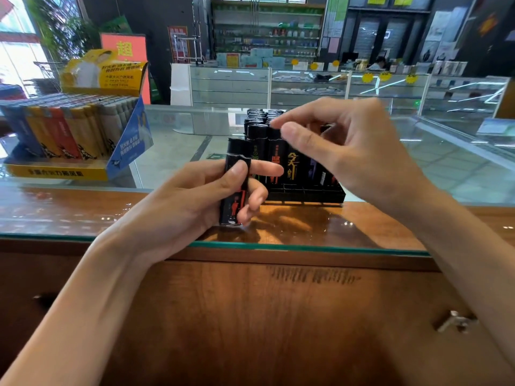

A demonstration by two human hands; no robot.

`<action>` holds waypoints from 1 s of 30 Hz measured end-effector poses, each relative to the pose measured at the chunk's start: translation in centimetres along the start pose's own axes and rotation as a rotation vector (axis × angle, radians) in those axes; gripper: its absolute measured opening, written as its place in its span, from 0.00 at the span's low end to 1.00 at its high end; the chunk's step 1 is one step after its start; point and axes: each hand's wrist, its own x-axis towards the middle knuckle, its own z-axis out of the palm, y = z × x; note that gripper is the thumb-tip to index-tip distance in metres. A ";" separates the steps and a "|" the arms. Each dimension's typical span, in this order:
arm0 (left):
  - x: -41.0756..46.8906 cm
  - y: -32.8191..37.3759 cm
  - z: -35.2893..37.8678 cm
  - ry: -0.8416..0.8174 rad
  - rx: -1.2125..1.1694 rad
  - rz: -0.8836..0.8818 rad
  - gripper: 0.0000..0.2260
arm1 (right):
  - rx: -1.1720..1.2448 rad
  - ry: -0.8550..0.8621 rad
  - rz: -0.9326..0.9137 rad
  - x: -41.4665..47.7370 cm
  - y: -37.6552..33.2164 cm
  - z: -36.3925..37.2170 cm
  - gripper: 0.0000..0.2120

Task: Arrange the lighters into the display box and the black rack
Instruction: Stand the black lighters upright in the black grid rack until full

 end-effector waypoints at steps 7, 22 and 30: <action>-0.2 0.2 0.3 -0.069 0.012 0.002 0.11 | 0.301 -0.252 0.049 0.6 -1.3 1.4 0.08; 0.0 -0.2 0.2 0.011 0.069 0.019 0.16 | 0.398 -0.273 0.166 0.4 -1.0 1.3 0.03; -0.1 -0.2 0.1 0.023 0.131 0.029 0.14 | 0.423 -0.141 0.178 0.8 -0.5 0.1 0.06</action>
